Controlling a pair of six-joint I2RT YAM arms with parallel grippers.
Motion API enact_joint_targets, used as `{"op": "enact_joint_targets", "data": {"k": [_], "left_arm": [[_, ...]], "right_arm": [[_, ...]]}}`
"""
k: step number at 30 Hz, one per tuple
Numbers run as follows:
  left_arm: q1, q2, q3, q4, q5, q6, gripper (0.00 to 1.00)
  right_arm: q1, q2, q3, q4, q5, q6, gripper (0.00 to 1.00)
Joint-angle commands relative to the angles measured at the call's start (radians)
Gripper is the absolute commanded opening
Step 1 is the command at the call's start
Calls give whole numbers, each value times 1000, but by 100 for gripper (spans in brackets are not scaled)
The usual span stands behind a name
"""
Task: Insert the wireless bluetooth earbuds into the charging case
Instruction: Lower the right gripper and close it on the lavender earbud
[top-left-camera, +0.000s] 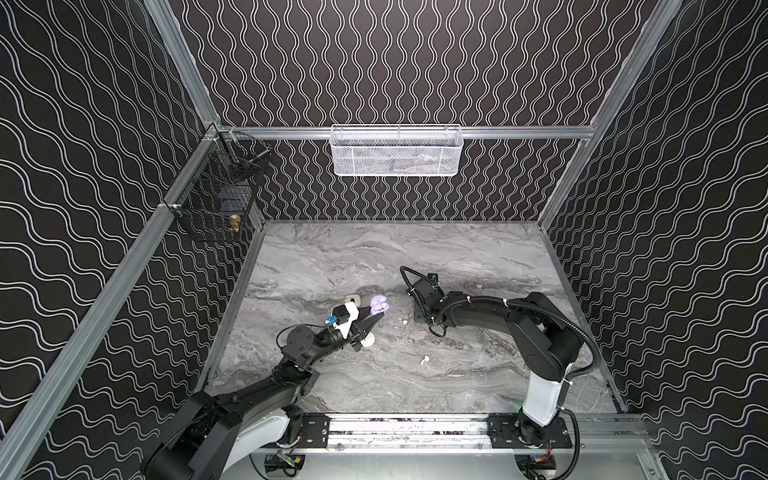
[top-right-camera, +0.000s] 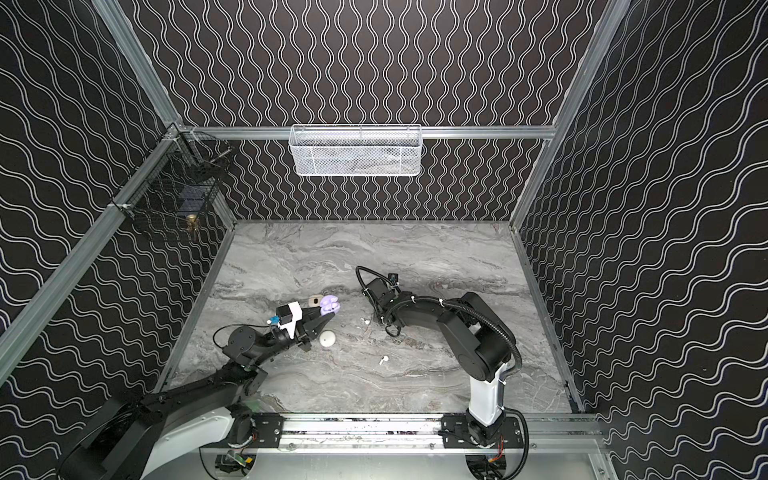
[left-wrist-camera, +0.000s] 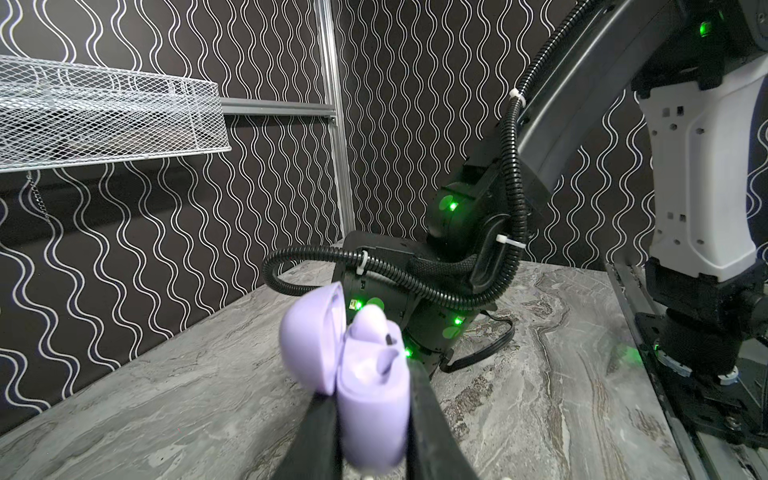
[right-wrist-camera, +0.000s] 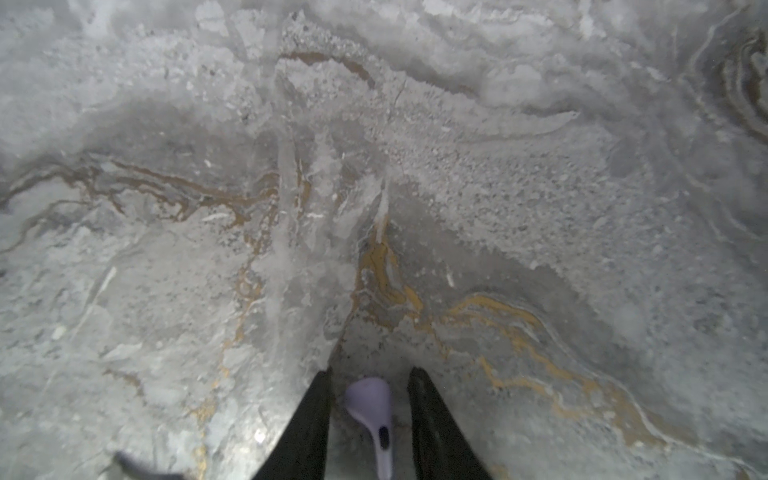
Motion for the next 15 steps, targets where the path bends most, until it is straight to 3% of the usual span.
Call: {"op": "enact_joint_targets", "data": {"k": [1, 15], "left_arm": [[0, 0, -1, 31, 0, 10, 0], [0, -10, -1, 25, 3, 10, 0]], "right_arm": [[3, 6, 9, -69, -29, -7, 32], [8, 15, 13, -79, -39, -15, 21]]}}
